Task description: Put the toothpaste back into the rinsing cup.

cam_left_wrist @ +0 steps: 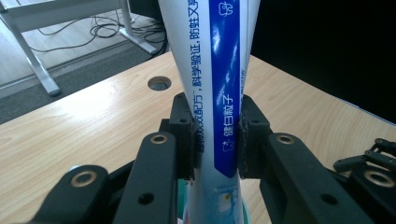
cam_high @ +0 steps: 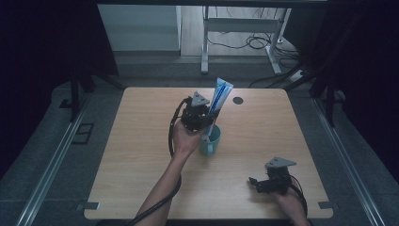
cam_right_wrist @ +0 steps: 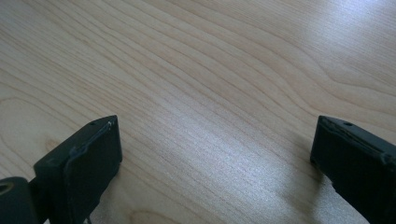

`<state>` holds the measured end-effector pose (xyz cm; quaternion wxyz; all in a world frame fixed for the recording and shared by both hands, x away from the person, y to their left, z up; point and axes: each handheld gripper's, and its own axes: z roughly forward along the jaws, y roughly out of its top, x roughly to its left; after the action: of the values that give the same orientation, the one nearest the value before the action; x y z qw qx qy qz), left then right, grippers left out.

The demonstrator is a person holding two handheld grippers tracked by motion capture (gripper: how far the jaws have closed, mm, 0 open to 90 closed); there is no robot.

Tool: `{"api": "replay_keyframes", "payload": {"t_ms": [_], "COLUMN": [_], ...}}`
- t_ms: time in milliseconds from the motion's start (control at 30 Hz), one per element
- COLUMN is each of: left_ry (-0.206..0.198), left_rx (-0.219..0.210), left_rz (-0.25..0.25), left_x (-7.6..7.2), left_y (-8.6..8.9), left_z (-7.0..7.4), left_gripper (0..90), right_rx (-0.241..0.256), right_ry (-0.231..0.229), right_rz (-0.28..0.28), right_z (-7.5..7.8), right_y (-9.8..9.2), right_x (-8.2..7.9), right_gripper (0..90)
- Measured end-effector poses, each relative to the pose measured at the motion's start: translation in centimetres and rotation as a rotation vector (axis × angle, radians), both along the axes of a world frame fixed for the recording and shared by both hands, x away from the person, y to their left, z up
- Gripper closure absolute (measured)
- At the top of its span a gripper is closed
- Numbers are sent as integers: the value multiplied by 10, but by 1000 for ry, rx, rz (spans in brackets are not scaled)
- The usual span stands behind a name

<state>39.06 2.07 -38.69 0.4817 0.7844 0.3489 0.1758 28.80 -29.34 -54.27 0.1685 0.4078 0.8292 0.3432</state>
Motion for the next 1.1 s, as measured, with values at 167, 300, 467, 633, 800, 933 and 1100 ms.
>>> {"api": "replay_keyframes", "payload": {"t_ms": [167,300,467,633,800,933,1100], "left_ry": [-2,0,-1,1,7,11,16], "left_rx": [-14,-19,-8,-8,-4,0,-1], "left_rz": [14,17,18,22,26,32,40], "left_x": [2,4,4,3,3,3,3], "left_y": [1,0,-3,-6,-8,-9,-9], "left_z": [-7,-10,-15,-23,-31,-36,-41], "left_gripper": [726,726,725,725,724,724,723], "right_rx": [-1,0,-1,-1,0,-1,0], "right_ry": [1,1,1,2,2,2,2], "right_rz": [2,3,4,5,5,4,4], "right_z": [0,0,0,0,0,0,0], "right_y": [0,0,0,0,0,0,0], "right_x": [0,0,0,0,0,0,0], "right_gripper": [21,21,21,21,21,21,21]}}
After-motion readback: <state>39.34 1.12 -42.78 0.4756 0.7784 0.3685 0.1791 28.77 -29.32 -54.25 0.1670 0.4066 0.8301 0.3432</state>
